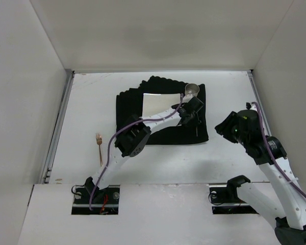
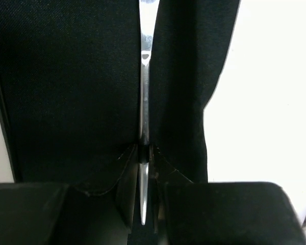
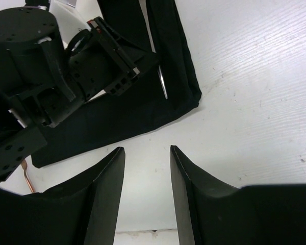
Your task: Set the dinner table for one person
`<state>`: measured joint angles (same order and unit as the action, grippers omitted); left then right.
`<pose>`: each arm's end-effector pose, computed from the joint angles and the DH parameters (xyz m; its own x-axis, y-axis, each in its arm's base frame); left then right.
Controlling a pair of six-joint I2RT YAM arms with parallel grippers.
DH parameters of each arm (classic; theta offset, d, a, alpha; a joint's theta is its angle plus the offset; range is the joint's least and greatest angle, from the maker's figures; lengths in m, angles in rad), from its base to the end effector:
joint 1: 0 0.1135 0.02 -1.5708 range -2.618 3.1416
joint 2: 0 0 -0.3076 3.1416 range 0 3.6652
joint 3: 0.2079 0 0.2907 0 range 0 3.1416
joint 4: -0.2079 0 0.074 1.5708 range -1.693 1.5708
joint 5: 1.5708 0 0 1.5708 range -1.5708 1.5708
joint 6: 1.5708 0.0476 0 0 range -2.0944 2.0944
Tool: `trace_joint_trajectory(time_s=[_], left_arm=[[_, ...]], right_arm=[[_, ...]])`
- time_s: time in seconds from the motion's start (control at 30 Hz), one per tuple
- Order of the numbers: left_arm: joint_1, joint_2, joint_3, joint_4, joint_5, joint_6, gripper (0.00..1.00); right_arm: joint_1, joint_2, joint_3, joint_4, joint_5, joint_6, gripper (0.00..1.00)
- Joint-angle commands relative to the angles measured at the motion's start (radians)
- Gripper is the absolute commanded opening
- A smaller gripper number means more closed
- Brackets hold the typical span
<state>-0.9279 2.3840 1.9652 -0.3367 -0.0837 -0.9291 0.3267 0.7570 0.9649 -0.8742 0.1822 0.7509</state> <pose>0.3726 -0.4907 0.1808 -0.8557 -0.1891 -0.4816 0.1263 0.8263 -0.5488 0.1518 0.0423 0.3675 -0.5512 0.5217 -0.6511 0.2673 0.8497 0.4545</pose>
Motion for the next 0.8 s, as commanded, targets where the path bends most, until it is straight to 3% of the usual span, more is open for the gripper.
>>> trace_joint_trajectory(time_s=[0.0,0.23,0.47,0.6,0.77], left_arm=[[-0.005,-0.006,0.026,0.004,-0.002,-0.019,0.12],[-0.009,-0.071,-0.023,0.015,-0.021,-0.028,0.33],[-0.007,-0.38,-0.141,0.059,-0.047,0.022,0.41],[0.028,-0.638,-0.34,0.061,-0.077,0.075,0.43],[0.139,-0.977,-0.713,-0.054,-0.128,0.088,0.38]], right_arm=[[-0.01,-0.018,-0.006,0.009,-0.012,-0.019,0.47],[-0.013,-0.018,0.0,0.015,-0.012,-0.025,0.47],[-0.008,-0.031,-0.006,0.032,-0.012,-0.018,0.49],[0.008,-0.025,-0.04,0.069,-0.013,-0.002,0.5],[0.085,0.021,-0.091,0.171,-0.015,0.019,0.48]])
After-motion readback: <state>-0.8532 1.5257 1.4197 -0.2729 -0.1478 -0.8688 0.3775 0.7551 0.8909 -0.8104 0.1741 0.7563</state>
